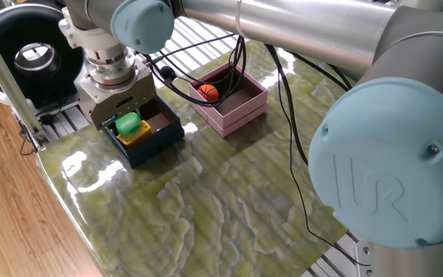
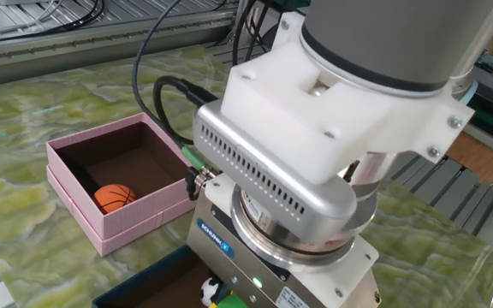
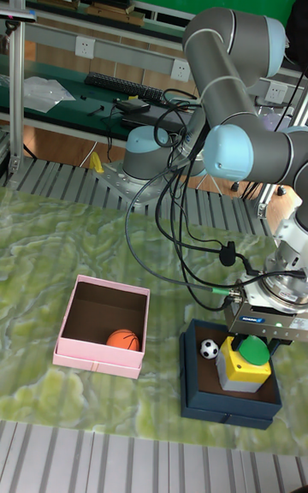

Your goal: Move an object from one box to another

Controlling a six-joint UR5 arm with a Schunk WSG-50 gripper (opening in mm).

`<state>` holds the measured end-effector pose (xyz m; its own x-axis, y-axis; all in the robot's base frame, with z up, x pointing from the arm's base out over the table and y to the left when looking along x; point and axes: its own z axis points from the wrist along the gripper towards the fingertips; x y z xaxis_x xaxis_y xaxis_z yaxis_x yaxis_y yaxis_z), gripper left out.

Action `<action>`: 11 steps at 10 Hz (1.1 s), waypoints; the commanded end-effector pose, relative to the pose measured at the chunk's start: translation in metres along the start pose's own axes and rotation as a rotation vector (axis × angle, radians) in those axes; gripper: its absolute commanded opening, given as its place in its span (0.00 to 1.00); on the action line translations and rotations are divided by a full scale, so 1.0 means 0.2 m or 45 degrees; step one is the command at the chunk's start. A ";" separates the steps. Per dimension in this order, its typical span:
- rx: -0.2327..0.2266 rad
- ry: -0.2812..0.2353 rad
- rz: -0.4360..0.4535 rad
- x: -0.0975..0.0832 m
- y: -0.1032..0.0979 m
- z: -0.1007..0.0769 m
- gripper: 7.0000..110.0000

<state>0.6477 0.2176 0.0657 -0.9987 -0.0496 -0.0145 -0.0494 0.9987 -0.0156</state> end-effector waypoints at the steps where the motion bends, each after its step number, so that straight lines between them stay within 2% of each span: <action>1: -0.001 0.003 -0.059 0.00 -0.03 0.00 0.57; 3: 0.007 0.004 -0.042 0.00 -0.03 0.00 0.57; 4: 0.015 0.004 -0.026 -0.01 -0.03 0.00 0.36; 9: 0.048 0.020 0.040 -0.01 0.00 -0.01 0.36; 10: 0.071 0.039 0.062 0.01 -0.02 -0.01 0.15; 11: 0.094 0.055 0.074 0.02 -0.04 -0.02 0.15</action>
<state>0.6476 0.2122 0.0681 -0.9998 -0.0212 0.0062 -0.0216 0.9972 -0.0713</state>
